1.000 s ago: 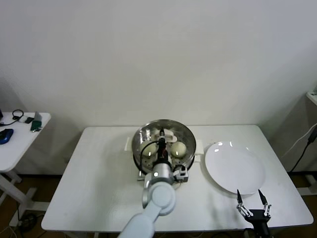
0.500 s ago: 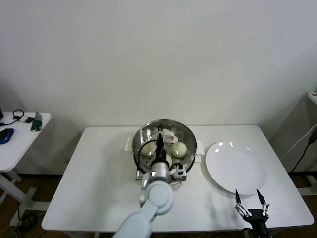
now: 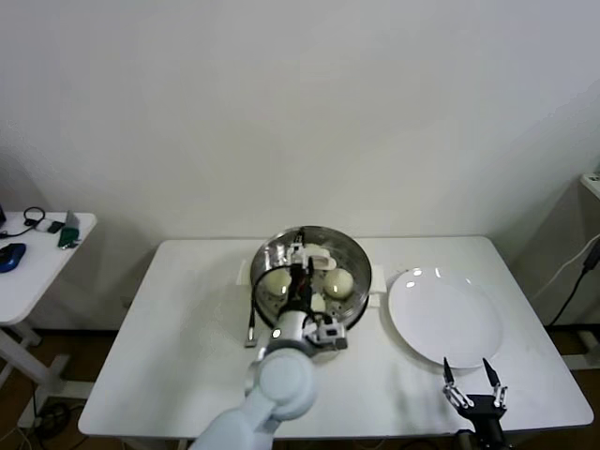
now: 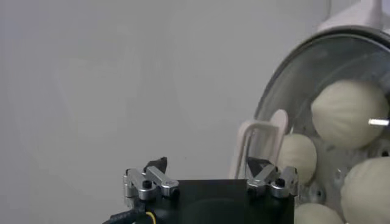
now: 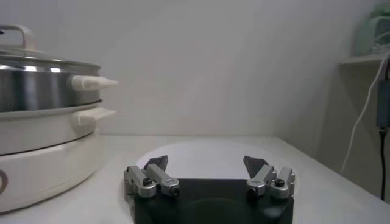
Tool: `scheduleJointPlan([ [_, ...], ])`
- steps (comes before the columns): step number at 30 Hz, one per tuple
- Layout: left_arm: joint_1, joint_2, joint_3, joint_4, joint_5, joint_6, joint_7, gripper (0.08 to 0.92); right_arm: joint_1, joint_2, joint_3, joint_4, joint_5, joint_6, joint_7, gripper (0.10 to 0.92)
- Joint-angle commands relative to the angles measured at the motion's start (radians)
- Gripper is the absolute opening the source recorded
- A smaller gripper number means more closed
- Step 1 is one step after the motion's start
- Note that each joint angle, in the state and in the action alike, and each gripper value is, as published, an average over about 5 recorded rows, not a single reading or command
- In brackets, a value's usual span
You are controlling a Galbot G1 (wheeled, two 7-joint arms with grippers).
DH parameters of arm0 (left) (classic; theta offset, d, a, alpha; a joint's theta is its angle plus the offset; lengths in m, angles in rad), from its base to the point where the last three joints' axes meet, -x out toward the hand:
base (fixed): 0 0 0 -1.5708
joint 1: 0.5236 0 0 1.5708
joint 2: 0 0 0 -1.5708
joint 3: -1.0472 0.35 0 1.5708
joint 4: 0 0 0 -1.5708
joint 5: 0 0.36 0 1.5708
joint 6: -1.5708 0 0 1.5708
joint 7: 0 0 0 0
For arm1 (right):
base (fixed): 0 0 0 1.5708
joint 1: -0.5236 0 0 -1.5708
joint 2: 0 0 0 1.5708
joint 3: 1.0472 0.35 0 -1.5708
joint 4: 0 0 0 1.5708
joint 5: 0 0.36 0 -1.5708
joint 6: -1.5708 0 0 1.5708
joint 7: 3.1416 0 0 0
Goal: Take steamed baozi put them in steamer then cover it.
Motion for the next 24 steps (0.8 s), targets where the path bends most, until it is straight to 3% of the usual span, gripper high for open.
scheduleJointPlan([
  [1,0.084,0.197,-0.073,-0.186,-0.545,-0.194,-0.229,0.82,0.0,-0.024,-0.021,0.022,0.037,-0.019,0.037,0.823],
  [8,0.304,0.226,-0.399,-0.244,-0.962,-0.473,-0.366,0.823,0.016,-0.029,-0.024,0.034,0.019,-0.01,0.046,0.823],
  [15,0.511,0.147,-0.829,-0.195,-1.349,-0.63,-0.275,0.823,0.028,-0.039,-0.039,0.031,0.019,-0.007,0.041,0.823],
  [18,0.576,0.115,-0.914,-0.142,-1.463,-0.697,-0.233,0.823,0.034,-0.042,-0.04,0.025,0.019,-0.007,0.041,0.823],
  [24,0.654,0.052,-0.897,0.002,-1.484,-0.877,-0.209,0.823,0.043,-0.055,-0.037,0.012,0.027,-0.004,0.036,0.823],
])
